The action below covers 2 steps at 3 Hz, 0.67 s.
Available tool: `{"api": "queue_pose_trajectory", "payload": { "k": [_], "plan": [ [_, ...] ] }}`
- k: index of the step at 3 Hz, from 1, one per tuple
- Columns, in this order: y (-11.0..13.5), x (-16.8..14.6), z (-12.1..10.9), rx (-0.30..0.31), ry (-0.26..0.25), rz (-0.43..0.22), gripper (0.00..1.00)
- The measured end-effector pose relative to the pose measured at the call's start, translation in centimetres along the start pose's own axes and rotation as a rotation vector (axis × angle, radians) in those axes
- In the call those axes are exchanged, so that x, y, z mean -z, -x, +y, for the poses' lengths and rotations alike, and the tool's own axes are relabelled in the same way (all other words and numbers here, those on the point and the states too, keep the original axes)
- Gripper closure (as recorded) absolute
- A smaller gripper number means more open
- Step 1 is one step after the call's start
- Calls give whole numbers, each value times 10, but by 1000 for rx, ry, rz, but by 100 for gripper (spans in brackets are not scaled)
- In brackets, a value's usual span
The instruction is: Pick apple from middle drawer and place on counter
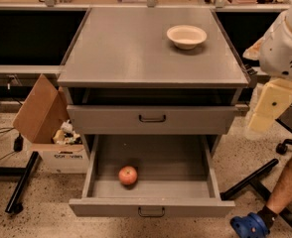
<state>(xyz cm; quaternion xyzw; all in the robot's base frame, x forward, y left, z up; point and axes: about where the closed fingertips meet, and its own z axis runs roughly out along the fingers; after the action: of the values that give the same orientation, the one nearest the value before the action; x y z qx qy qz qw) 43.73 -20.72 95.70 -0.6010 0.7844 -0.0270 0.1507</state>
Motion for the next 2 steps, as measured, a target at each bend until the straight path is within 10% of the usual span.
{"api": "queue_pose_trajectory", "payload": {
  "k": [2],
  "plan": [
    [40,-54,44,8,45,-87,0]
  ]
}}
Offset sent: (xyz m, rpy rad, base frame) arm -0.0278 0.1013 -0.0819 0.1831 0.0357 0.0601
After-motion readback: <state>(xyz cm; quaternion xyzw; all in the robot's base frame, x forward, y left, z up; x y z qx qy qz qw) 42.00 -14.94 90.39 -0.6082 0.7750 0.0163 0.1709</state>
